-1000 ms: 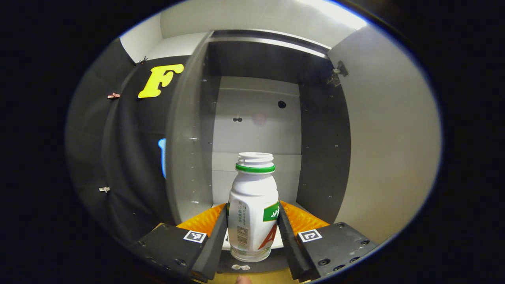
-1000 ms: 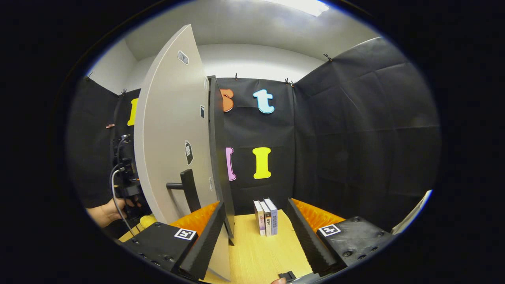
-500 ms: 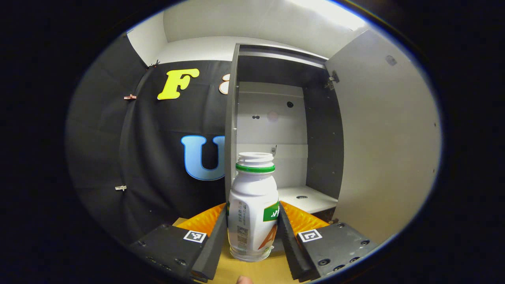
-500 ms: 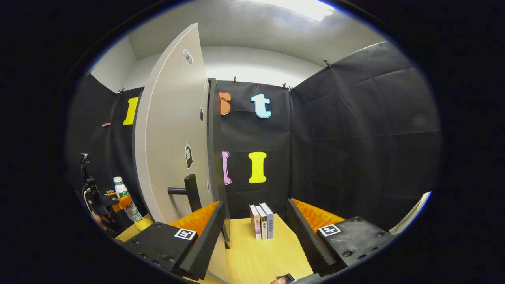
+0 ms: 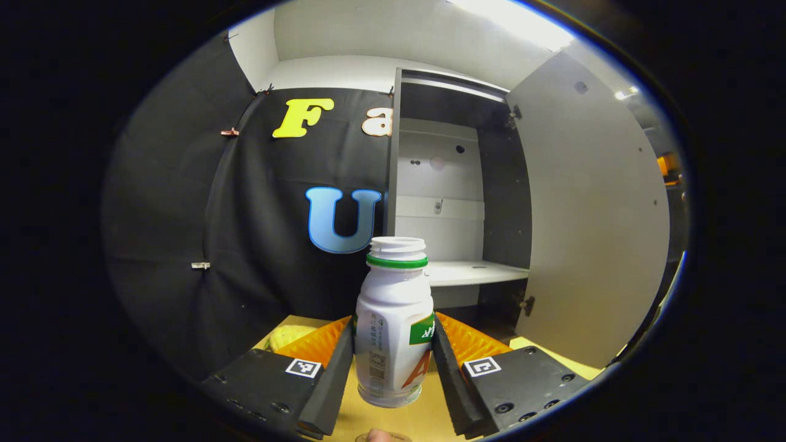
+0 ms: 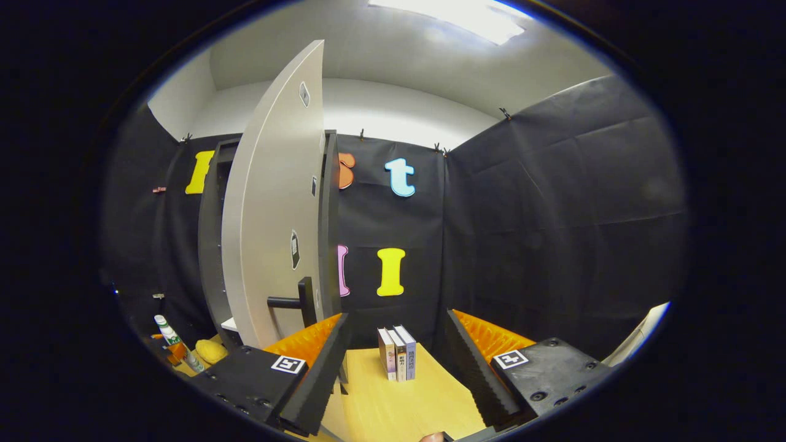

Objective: Open the cabinet door with the right hand, grasp the bottle in the cabinet with the left hand and place it on the coaster, then close the cabinet door with the right hand.

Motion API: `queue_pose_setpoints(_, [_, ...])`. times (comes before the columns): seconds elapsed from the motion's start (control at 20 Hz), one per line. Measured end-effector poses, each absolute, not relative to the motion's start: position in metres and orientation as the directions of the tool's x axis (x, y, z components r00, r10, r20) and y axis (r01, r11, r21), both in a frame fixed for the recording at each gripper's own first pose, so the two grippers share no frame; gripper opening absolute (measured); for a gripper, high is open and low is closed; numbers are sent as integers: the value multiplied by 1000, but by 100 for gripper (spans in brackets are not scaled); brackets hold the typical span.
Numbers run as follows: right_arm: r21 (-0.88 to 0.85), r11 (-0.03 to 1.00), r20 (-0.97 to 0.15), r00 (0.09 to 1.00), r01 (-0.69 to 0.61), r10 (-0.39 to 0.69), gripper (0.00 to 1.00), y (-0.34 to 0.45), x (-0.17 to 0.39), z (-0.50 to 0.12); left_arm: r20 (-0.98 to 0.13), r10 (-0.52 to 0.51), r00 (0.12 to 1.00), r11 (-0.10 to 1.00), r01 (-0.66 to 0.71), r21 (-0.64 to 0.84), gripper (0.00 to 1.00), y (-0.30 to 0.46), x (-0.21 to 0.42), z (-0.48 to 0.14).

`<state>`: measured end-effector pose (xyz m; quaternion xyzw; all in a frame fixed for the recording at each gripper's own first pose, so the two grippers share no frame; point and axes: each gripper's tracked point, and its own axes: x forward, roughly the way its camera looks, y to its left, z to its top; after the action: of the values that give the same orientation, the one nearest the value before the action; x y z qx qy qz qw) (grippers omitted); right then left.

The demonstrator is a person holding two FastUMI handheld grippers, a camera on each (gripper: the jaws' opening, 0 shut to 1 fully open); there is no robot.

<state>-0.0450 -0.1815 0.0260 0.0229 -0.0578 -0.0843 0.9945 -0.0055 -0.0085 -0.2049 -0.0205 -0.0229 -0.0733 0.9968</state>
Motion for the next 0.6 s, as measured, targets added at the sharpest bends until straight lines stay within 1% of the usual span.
queue_pose_setpoints(0.15, [70, 980, 85, 978, 186, -192, 95, -183, -42, 21, 31, -155, 987, 987, 156, -24, 70, -3, -17, -244])
queue_pose_setpoints(0.3, [75, 976, 83, 974, 207, -213, 94, -187, -39, 23, 3, -173, 985, 985, 173, 1, 70, -3, -22, -286])
queue_pose_setpoints(0.4, [92, 967, 52, 969, 236, -242, 94, -195, -39, 15, -10, -193, 981, 981, 193, 7, 70, -8, -25, -311])
queue_pose_setpoints(0.6, [100, 956, 36, 959, 276, -281, 94, -206, -44, 14, -30, -225, 974, 974, 223, -40, 70, -14, -29, -353])
